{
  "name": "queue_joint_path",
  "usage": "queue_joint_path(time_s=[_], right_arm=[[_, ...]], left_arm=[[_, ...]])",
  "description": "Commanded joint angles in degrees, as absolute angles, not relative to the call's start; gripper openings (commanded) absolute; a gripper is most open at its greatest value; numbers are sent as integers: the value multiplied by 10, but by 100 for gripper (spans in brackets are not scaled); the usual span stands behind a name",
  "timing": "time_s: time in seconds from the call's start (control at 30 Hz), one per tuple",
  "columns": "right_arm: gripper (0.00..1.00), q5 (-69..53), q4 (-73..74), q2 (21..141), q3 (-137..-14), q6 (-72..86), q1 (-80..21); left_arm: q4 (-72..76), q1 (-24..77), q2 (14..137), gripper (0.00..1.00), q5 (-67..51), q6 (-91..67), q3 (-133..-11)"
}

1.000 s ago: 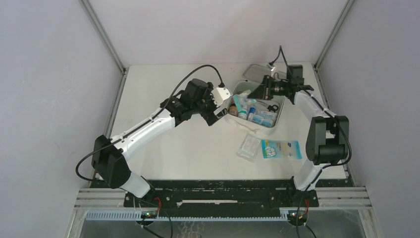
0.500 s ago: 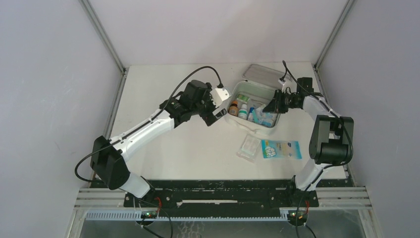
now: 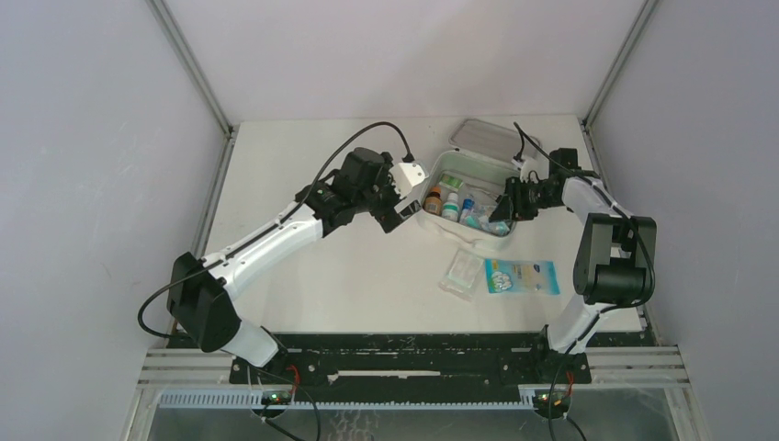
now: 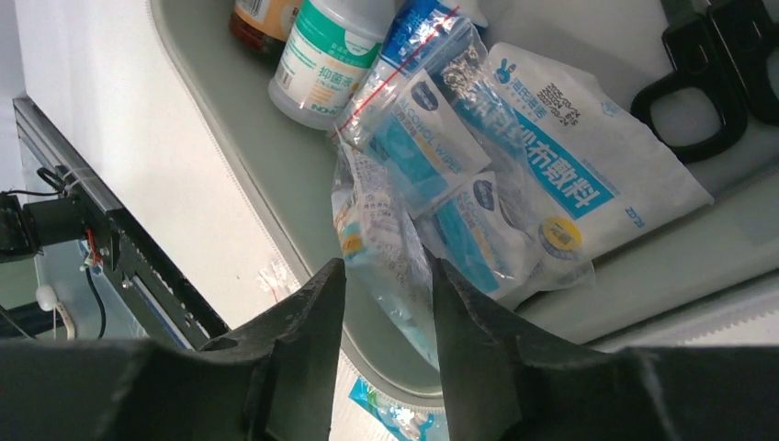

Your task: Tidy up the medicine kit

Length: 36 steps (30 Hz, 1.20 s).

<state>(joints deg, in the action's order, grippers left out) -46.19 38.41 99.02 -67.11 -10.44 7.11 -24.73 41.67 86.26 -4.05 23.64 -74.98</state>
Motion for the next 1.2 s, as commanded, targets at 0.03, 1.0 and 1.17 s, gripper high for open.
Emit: queue_joint_path(time_s=[0.03,1.0,1.17], right_arm=[[47,-427,411,966,-723,-141,72],[34,-185,391,964,-715,-240,-75],[32,-185,397,980,-715,-240,-80]], left_arm=[[-232,417,832,100,-46,243,-740],[-230,417,811,100,-25,257,-720],[-229,417,809,100,-18,259,-718]])
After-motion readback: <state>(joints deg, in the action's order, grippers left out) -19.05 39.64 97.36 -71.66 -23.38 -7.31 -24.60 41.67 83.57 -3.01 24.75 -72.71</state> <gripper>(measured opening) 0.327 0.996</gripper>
